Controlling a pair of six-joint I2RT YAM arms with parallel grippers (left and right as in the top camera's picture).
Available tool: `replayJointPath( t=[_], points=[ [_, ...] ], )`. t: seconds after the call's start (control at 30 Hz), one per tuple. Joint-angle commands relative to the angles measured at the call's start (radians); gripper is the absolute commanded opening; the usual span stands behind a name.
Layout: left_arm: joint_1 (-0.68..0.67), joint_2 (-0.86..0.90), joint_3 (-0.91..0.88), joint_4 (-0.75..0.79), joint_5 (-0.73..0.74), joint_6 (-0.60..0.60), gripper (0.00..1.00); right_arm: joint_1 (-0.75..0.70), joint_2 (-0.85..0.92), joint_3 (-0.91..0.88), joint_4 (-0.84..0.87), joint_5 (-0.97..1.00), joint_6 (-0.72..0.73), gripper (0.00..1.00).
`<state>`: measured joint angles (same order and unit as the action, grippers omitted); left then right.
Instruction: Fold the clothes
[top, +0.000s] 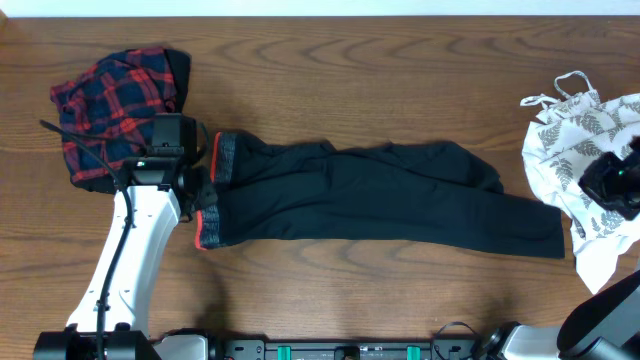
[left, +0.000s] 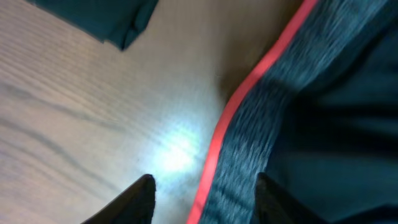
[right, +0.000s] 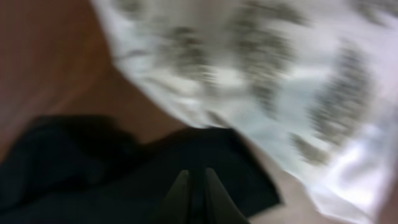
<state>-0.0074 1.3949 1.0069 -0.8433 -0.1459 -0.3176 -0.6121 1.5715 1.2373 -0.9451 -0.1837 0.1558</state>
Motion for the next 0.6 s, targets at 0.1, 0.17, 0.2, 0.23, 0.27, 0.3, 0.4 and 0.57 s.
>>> replayJointPath(
  t=[0.1, 0.17, 0.2, 0.23, 0.27, 0.3, 0.4, 0.57],
  points=[
    [0.002, -0.051, 0.016, 0.187, 0.141, 0.009, 0.24, 0.054, -0.016, -0.005, 0.018, -0.435, -0.223, 0.04],
    [0.002, -0.050, 0.016, 0.261, 0.200, 0.009, 0.13, 0.100, -0.016, -0.005, 0.018, -0.449, -0.242, 0.03],
    [0.002, -0.048, 0.016, 0.294, 0.221, 0.008, 0.11, 0.130, -0.016, -0.005, 0.019, -0.449, -0.245, 0.02],
    [0.002, -0.046, 0.016, 0.318, 0.233, 0.009, 0.09, 0.165, -0.016, -0.005, 0.022, -0.449, -0.259, 0.02],
    [0.002, -0.043, 0.016, 0.338, 0.237, 0.008, 0.08, 0.199, -0.016, -0.005, 0.027, -0.447, -0.269, 0.02],
    [0.002, -0.040, 0.016, 0.354, 0.237, 0.009, 0.07, 0.241, -0.015, -0.005, 0.040, -0.435, -0.269, 0.03],
    [0.002, -0.029, 0.016, 0.364, 0.241, 0.008, 0.07, 0.341, -0.010, -0.005, 0.096, -0.333, -0.212, 0.02],
    [-0.024, 0.008, 0.015, 0.364, 0.304, 0.009, 0.06, 0.469, 0.041, -0.005, 0.189, -0.232, -0.108, 0.01]
  ],
)
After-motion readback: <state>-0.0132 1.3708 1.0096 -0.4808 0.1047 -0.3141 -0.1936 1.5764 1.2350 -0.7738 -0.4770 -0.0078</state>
